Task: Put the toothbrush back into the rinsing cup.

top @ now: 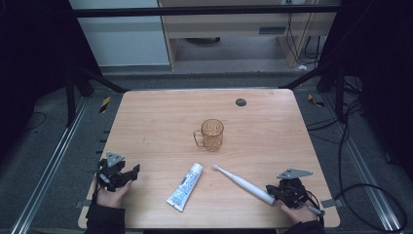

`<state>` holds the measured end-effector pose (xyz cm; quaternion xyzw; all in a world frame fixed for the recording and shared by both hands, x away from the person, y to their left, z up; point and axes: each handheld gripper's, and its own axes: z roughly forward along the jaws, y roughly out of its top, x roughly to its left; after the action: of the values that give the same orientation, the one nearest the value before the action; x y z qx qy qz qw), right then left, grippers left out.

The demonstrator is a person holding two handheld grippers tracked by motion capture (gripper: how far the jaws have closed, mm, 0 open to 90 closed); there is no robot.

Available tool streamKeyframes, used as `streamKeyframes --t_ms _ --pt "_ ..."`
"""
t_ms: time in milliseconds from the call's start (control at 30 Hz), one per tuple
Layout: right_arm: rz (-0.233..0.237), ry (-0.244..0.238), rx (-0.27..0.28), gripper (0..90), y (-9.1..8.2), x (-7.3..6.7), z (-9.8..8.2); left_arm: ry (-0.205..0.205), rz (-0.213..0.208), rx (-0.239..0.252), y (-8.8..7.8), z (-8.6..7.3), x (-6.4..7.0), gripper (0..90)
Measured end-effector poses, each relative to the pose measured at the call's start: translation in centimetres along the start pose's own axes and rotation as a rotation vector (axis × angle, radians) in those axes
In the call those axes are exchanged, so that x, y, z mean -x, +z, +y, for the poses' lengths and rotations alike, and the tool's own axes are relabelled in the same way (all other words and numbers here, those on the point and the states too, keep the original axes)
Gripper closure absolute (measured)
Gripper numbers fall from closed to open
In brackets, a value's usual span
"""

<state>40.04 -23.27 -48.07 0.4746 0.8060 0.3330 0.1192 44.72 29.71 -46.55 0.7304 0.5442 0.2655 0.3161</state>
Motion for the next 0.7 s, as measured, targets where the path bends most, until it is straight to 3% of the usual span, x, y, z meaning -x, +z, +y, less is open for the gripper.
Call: streamKeyframes --t_ms 367,567,700 --pt "0.0 0.008 0.012 88.0 -0.3 -0.1 0.2 -0.001 -0.006 0.0 0.0 0.0 0.0 39.0" --pt "-0.027 0.006 0.052 82.4 -1.2 0.2 1.1 0.0 -0.013 -0.005 0.1 0.0 -0.1 38.3" --pt "-0.05 -0.022 0.068 75.6 -2.0 0.2 2.0 0.007 -0.015 -0.004 0.2 0.1 -0.1 38.1"
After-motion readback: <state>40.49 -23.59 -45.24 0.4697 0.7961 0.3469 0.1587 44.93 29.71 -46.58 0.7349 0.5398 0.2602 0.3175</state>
